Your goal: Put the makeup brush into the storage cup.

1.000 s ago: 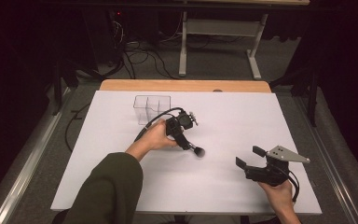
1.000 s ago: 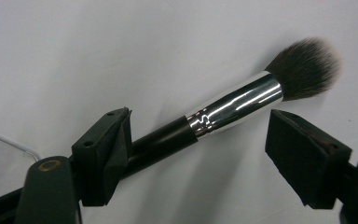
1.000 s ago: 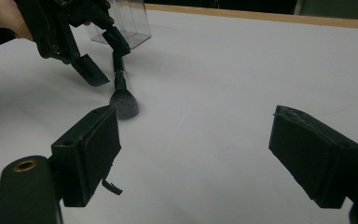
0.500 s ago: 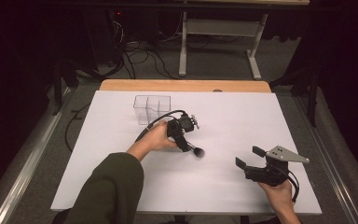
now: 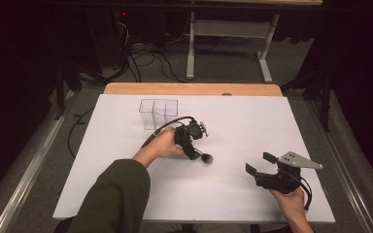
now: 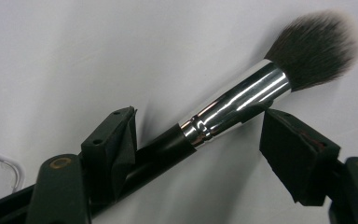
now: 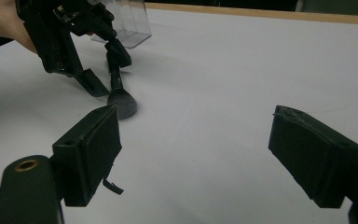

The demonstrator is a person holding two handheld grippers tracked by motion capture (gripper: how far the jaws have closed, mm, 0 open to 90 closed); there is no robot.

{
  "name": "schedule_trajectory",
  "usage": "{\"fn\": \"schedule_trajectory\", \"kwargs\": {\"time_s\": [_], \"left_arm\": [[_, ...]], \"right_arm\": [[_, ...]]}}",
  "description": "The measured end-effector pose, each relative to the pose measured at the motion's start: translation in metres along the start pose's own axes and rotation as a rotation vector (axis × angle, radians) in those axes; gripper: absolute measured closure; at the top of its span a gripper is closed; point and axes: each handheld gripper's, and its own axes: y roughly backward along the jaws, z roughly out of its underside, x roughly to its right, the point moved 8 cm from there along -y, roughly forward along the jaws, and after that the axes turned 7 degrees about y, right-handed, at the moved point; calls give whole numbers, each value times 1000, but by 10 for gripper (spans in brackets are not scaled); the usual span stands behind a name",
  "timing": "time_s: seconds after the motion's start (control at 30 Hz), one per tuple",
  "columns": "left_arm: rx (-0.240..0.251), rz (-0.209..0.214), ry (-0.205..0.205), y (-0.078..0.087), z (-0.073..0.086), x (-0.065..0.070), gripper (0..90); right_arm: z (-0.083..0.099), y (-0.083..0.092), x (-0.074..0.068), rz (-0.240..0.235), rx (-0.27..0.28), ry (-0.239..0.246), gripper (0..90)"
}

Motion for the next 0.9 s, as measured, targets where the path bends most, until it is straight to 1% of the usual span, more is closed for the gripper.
{"fn": "schedule_trajectory", "kwargs": {"time_s": [0.07,0.13,0.2,0.27,0.4,0.5,0.73,0.9], "left_arm": [[-3,3,1,0,0,1,292],[-7,9,19,-1,0,2,300],[-14,15,26,-1,0,2,307],[-21,12,25,-1,1,3,309],[-31,19,25,-2,1,5,326],[-36,33,33,-2,1,6,368],[-39,35,22,-1,1,10,435],[-42,39,6,0,1,12,484]], "right_arm": [[0,0,0,0,-2,-2,180],[0,0,0,-1,-1,0,180],[0,0,0,-2,-4,-3,180],[1,-1,0,1,-5,-2,181],[1,-1,-1,-1,-11,-5,182],[1,-1,-1,-1,-11,1,183],[1,-1,-1,0,-5,4,184],[1,-1,-1,-1,-8,7,184]]}}
